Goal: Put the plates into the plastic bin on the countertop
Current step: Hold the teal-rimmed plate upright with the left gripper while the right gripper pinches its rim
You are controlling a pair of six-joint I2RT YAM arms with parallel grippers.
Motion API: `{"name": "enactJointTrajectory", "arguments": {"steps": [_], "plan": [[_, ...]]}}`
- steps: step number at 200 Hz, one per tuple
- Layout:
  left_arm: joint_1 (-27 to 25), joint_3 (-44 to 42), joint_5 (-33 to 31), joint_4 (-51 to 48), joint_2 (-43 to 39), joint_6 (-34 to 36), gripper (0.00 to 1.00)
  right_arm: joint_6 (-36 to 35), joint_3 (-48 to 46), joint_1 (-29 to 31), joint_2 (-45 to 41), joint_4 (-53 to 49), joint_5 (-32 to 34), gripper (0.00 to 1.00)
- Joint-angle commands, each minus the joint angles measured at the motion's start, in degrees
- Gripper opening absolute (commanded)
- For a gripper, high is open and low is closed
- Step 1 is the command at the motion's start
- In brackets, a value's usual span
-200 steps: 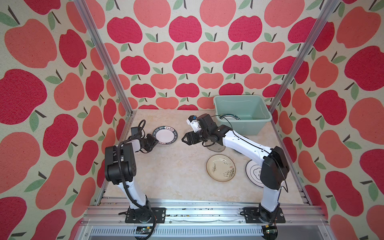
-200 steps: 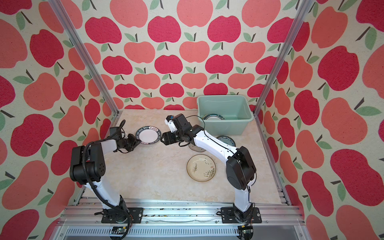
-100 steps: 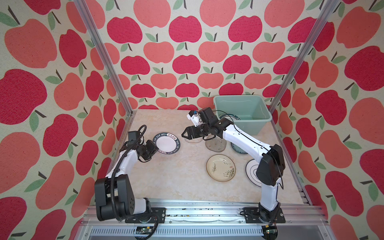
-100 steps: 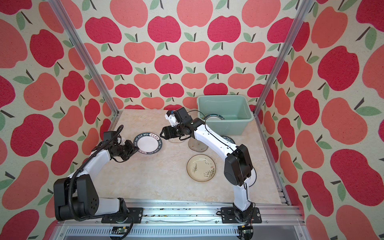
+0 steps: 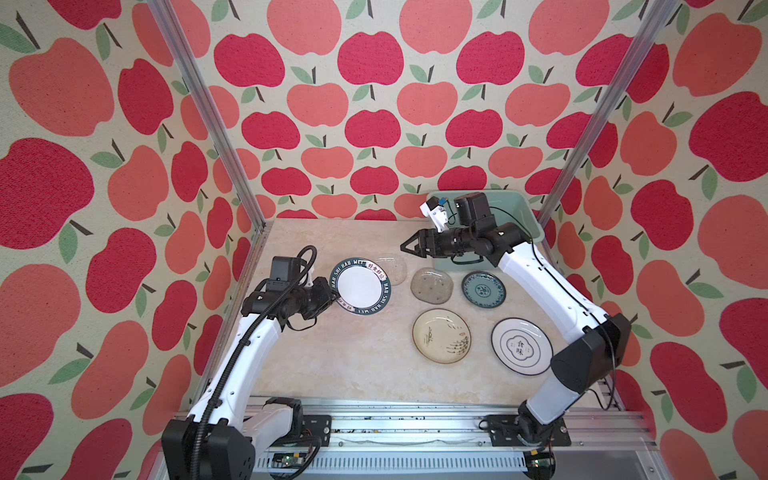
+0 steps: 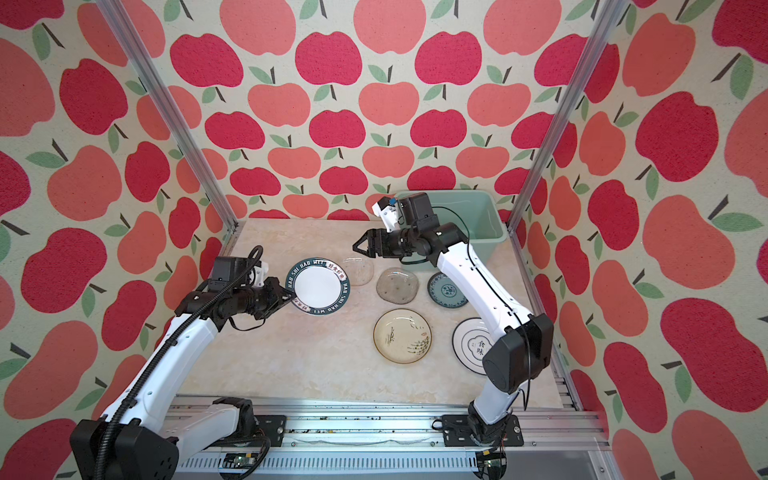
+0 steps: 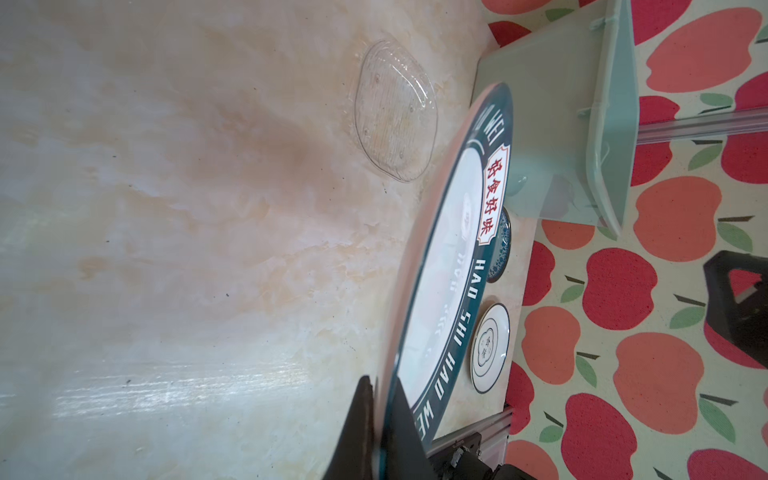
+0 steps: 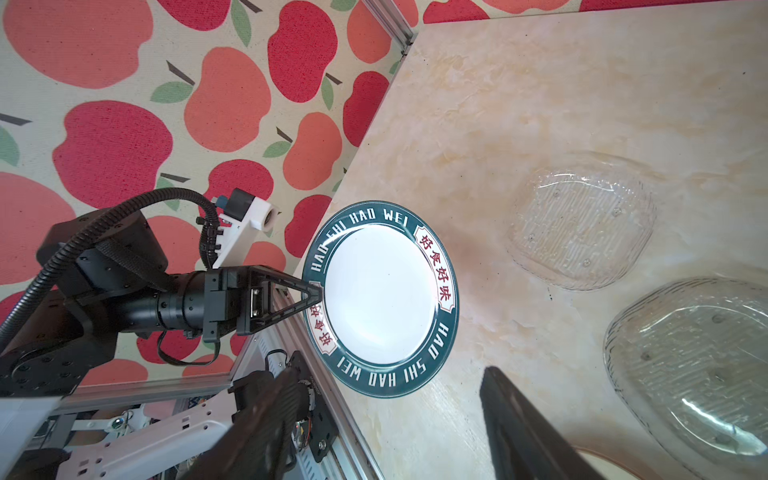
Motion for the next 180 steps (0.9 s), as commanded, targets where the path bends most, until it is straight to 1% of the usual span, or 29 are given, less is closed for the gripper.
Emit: {"name": "enactJointTrajectory", "arguments": {"steps": [1,20,43,58,88,123,161,180], "plan": [[-2.3,4.4,4.0,-1.3,-1.9,-0.9,0.00,0.7,-3.6,-2.5,-3.5,-3.5,-5.6,0.72],[-4.0,6.4,5.3,-0.9,-1.5,-1.6,0.00,1.6,-6.9,-4.3,-6.2,-2.8,-7.8,0.73],[-6.1,8.5,6.7,0.5,-1.0,-2.5,0.00,2.5,-10.9,-4.8,-8.4,-1.5,-10.6,0.74],[-7.6,10.6,6.7,-0.4,2.0,-1.9,0.00,3.2,-13.3,-4.8,-9.5,0.1,-12.3,0.74],[-10.6,13.8,6.5,-0.8,4.9,-1.2,0.00,5.4,-17.1,-4.8,-11.3,4.7,-13.5,0.75],[-13.1,15.1,6.7,0.9,6.9,-2.2,0.00,5.6,-18.3,-4.8,-10.6,4.8,-14.2,0.75],[-14.6,16.3,7.1,1.1,8.1,-2.5,0.00,7.7,-21.2,-4.8,-10.0,8.6,-16.2,0.74],[-14.9,16.7,6.9,1.0,8.4,-2.5,0.00,7.5,-22.2,-4.8,-10.5,9.3,-14.9,0.74]]}}
